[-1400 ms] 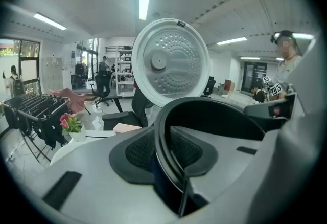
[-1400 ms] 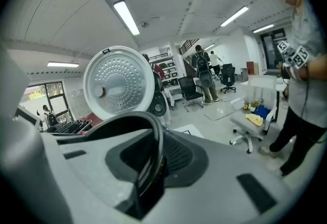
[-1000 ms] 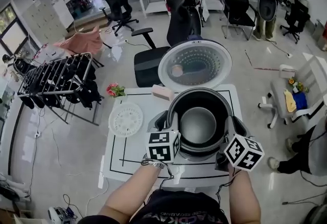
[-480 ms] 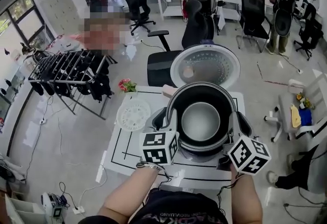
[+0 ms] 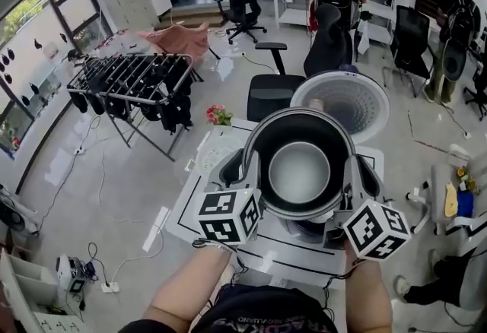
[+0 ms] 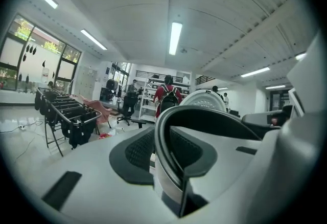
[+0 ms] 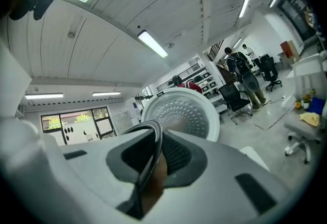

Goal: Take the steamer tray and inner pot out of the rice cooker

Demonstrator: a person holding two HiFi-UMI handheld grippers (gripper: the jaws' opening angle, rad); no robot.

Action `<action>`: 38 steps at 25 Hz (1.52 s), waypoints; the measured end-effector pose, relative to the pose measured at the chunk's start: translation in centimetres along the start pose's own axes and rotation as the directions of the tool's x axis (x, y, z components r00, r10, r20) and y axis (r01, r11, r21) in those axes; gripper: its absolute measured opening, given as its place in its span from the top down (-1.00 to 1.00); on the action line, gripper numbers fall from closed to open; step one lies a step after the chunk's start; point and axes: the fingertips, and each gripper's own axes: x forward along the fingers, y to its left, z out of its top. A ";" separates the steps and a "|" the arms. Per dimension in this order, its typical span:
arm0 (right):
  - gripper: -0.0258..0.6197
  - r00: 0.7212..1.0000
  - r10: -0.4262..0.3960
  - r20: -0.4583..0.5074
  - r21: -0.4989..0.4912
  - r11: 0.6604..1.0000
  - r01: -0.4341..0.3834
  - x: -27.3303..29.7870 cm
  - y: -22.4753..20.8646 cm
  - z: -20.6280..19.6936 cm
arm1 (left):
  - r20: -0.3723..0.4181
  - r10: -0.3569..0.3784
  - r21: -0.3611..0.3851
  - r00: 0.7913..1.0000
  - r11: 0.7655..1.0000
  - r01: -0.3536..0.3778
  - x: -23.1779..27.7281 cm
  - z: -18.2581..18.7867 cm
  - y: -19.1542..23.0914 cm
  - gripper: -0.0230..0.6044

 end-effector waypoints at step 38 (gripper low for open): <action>0.76 0.931 0.048 -0.363 -0.024 0.998 -0.061 6.3 12.3 -29.5 | -0.309 0.199 -0.064 0.930 0.971 -0.229 -8.1 -19.3 25.2 0.68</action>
